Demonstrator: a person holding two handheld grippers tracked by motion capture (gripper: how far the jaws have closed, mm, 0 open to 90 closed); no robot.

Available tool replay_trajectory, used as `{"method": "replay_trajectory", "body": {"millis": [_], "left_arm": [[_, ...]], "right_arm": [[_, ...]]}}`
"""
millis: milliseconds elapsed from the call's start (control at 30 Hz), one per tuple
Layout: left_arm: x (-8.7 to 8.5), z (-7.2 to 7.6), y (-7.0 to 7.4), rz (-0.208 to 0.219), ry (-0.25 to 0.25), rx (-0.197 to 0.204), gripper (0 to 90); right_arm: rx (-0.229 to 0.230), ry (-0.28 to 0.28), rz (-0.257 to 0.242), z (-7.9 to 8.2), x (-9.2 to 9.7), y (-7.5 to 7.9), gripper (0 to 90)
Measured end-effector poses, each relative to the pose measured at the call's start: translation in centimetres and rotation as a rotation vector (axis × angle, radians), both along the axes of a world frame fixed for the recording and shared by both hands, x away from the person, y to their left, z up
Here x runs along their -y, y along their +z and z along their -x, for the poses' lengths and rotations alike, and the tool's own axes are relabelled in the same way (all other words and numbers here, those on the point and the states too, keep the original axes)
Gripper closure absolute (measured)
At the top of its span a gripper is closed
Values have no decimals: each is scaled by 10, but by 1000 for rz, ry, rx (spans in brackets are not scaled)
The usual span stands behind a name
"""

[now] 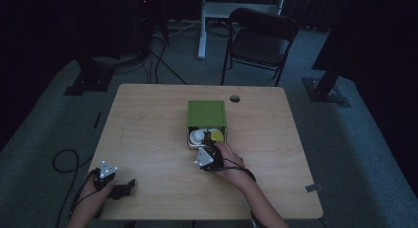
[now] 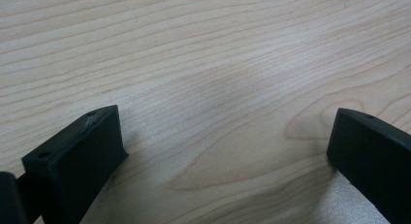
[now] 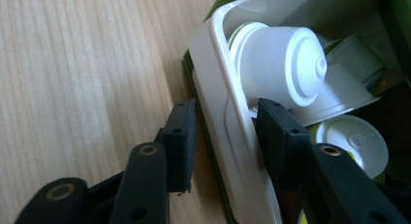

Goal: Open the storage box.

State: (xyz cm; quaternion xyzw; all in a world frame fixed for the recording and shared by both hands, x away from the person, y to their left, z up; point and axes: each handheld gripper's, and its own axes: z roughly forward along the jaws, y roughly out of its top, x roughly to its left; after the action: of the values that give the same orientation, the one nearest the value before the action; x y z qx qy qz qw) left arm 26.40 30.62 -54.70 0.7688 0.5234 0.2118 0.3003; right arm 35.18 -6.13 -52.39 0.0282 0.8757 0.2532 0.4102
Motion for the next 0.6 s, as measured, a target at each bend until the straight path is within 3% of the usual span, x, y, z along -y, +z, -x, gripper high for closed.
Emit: {"method": "replay_trajectory", "body": {"millis": [300,600], "left_arm": [[0,0,0,0,0,0,0],[0,0,0,0,0,0,0]], "right_arm": [[34,-7,-6,-2,0,-3,646],[64,4,39,-1,-2,-4,666]]}}
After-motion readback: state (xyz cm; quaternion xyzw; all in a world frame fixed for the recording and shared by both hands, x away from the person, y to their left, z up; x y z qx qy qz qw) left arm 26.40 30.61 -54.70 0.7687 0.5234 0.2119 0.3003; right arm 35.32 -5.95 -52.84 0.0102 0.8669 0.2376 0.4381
